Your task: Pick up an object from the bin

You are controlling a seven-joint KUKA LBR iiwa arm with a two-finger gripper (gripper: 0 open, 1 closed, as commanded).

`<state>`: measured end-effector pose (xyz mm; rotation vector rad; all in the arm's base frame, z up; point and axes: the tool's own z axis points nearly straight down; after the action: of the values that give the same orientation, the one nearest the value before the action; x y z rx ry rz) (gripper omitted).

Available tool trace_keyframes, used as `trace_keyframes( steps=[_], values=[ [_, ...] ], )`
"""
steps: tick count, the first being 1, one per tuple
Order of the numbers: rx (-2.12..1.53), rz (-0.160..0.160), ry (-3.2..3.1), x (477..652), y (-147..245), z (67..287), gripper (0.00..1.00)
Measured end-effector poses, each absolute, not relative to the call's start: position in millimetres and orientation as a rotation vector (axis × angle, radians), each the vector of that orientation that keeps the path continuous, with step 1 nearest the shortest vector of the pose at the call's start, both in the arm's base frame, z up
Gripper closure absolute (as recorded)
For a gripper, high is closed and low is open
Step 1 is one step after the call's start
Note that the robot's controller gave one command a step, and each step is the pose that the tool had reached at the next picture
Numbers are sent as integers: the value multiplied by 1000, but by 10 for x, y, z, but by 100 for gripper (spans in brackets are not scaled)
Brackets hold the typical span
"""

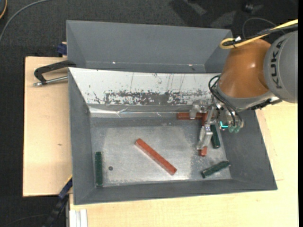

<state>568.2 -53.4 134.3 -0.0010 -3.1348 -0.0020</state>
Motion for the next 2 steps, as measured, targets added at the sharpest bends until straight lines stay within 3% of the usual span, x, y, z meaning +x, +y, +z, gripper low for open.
trace_keyframes(
  steps=[1,2],
  values=[
    [-48,-8,-3137,5628,534,892,0],
    [72,-3,-3133,4926,803,689,0]
  ],
)
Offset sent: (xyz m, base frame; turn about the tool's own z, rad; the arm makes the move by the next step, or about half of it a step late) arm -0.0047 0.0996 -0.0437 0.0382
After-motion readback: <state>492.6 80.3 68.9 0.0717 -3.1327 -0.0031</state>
